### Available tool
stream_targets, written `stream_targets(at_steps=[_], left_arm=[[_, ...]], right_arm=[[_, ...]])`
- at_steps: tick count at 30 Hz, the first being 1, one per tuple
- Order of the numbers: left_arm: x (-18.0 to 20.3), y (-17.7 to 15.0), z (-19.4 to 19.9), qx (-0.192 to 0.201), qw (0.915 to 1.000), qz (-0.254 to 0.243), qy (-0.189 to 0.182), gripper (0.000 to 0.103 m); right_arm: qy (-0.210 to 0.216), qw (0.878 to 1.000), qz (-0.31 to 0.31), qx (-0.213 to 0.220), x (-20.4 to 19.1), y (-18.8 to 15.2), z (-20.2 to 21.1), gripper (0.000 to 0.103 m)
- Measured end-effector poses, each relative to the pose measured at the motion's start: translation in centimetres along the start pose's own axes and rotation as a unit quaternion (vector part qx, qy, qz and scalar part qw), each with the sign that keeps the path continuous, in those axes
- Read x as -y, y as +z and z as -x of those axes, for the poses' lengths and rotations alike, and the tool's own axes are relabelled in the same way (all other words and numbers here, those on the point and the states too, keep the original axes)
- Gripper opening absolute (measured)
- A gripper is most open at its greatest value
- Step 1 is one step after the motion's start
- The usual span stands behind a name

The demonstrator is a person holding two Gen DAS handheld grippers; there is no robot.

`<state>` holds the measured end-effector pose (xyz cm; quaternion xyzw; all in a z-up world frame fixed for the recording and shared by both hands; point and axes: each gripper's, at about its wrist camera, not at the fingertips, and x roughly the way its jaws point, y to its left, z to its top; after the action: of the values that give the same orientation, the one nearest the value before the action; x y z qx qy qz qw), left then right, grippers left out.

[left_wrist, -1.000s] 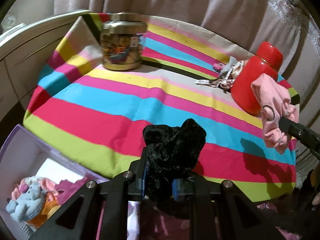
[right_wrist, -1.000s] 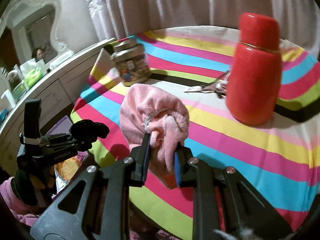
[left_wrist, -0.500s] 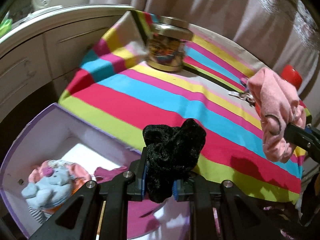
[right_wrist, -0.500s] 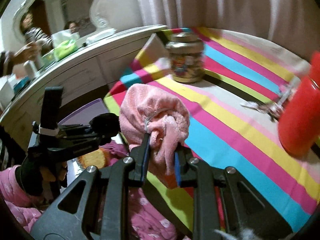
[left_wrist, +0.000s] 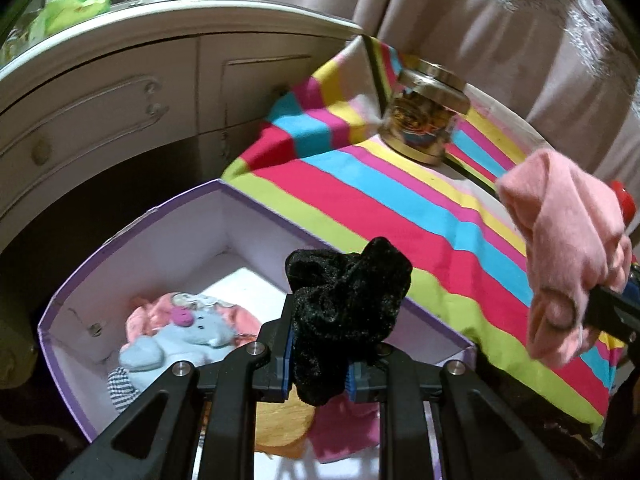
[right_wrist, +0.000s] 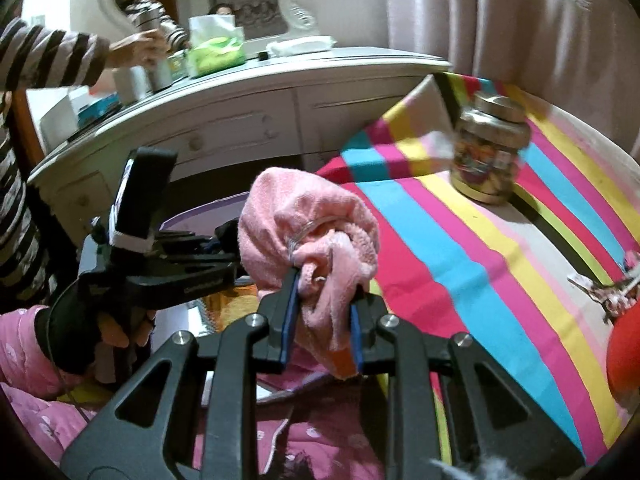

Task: Organize soft objects
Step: 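Release the scrunchie and pink pouch into the white box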

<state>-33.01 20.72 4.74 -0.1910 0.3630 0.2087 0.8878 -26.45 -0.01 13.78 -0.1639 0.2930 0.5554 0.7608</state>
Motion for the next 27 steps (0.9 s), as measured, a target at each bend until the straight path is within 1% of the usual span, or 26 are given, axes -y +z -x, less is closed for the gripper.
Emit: stream_targets(at_steps=[7, 9, 11, 13, 14, 15, 16, 17, 18, 20, 22, 24, 26, 27], left_arm=[[-2.1, -0.6, 0.2, -0.002, 0.9998, 0.014, 0.015, 0.020], [-2.9, -0.5, 0.4, 0.005, 0.9995, 0.021, 0.023, 0.021], [-3.5, -0.3, 0.6, 0.010, 0.9992, 0.027, 0.027, 0.023], [-4.3, 0.0, 0.8, 0.012, 0.9988, 0.032, 0.035, 0.031], [-4.7, 0.1, 0.8, 0.015, 0.9985, 0.036, 0.039, 0.035], [-5.2, 0.2, 0.9, 0.018, 0.9979, 0.042, 0.045, 0.048], [-5.9, 0.5, 1.2, 0.023, 0.9967, 0.056, 0.054, 0.055], [-6.4, 0.7, 1.4, 0.028, 0.9955, 0.068, 0.059, 0.069], [-7.1, 0.9, 1.9, 0.038, 0.9936, 0.085, 0.063, 0.076], [-7.7, 1.2, 2.6, 0.056, 0.9907, 0.105, 0.065, 0.079], [-7.8, 1.7, 2.8, 0.064, 0.9896, 0.110, 0.066, 0.082], [-7.1, 2.0, 2.5, 0.060, 0.9911, 0.102, 0.060, 0.082], [-5.1, 2.2, 1.4, 0.046, 0.9947, 0.079, 0.047, 0.082], [-3.9, 2.3, 0.8, 0.039, 0.9961, 0.069, 0.040, 0.082]], right_arm=[[0.019, 1.000, 0.008, -0.013, -1.5, 0.4, -1.7, 0.027], [0.026, 0.999, 0.011, -0.016, -1.9, 0.5, -2.1, 0.028], [0.029, 0.999, 0.014, -0.020, -2.4, 0.5, -2.5, 0.029], [0.041, 0.999, 0.014, -0.027, -2.7, 0.5, -3.1, 0.029], [0.053, 0.998, 0.013, -0.033, -2.7, 0.6, -3.5, 0.034], [0.064, 0.997, 0.011, -0.039, -2.9, 0.7, -3.9, 0.046], [0.066, 0.997, 0.010, -0.042, -3.1, 0.7, -4.3, 0.053], [0.067, 0.997, 0.010, -0.046, -3.3, 0.7, -4.6, 0.064], [0.070, 0.996, 0.009, -0.049, -3.4, 0.7, -4.8, 0.067], [0.073, 0.996, 0.009, -0.050, -3.6, 0.4, -4.9, 0.067], [0.069, 0.996, 0.006, -0.050, -3.2, -0.2, -4.6, 0.069], [0.062, 0.997, -0.009, -0.049, -2.2, -0.8, -4.2, 0.070], [0.052, 0.997, -0.030, -0.047, -0.7, -1.4, -3.6, 0.070], [0.039, 0.997, -0.047, -0.043, 0.6, -1.9, -3.1, 0.070]])
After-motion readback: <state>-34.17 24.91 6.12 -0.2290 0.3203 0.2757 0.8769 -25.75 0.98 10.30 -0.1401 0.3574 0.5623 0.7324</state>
